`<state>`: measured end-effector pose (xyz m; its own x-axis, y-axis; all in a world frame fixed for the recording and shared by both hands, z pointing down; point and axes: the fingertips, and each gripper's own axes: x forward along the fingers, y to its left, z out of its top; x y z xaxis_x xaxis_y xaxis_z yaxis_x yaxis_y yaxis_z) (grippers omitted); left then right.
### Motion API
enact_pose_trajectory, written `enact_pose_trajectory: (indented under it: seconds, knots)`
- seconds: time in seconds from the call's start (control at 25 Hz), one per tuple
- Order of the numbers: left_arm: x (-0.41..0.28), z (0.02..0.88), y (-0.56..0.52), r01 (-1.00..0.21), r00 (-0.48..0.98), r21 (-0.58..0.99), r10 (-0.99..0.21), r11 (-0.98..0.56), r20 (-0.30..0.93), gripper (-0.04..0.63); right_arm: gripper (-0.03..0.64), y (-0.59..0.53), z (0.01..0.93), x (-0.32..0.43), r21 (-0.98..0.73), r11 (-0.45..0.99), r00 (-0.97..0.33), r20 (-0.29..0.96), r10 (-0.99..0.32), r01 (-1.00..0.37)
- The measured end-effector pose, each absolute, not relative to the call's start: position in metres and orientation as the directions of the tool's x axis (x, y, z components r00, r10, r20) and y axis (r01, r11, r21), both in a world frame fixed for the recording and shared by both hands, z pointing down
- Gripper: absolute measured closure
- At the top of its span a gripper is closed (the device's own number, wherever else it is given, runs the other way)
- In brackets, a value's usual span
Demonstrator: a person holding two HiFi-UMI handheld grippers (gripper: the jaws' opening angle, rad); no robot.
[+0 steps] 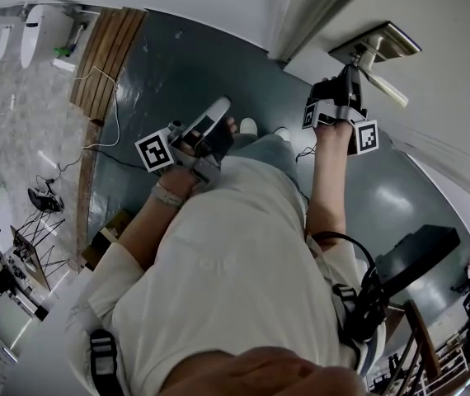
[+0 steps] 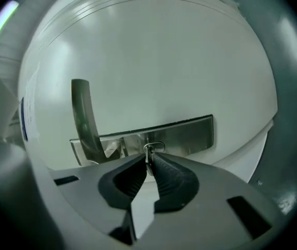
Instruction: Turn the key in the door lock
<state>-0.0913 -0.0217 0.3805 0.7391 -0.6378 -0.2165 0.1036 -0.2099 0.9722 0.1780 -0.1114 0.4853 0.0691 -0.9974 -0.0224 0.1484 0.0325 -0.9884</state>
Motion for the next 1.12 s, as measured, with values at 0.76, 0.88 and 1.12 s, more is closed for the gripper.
enact_pose_trajectory:
  seconds: [0.76, 0.88, 1.12]
  knots:
    - [-0.087, 0.386, -0.021, 0.118, 0.742, 0.974, -0.635, -0.192, -0.215, 0.586, 0.571, -0.113, 0.495, 0.176, -0.909, 0.146, 0.079, -0.125, -0.989, 0.390]
    - [-0.085, 0.387, -0.022, 0.125, 0.741, 0.974, -0.635, -0.191, -0.220, 0.586, 0.560, -0.107, 0.494, 0.174, -0.939, 0.092, 0.004, -0.095, -0.995, 0.331]
    - [-0.086, 0.388, -0.022, 0.146, 0.727, 0.972, -0.646, -0.186, -0.233, 0.586, 0.509, -0.064, 0.474, 0.183, -0.969, 0.035, -0.166, 0.006, -0.986, -0.245]
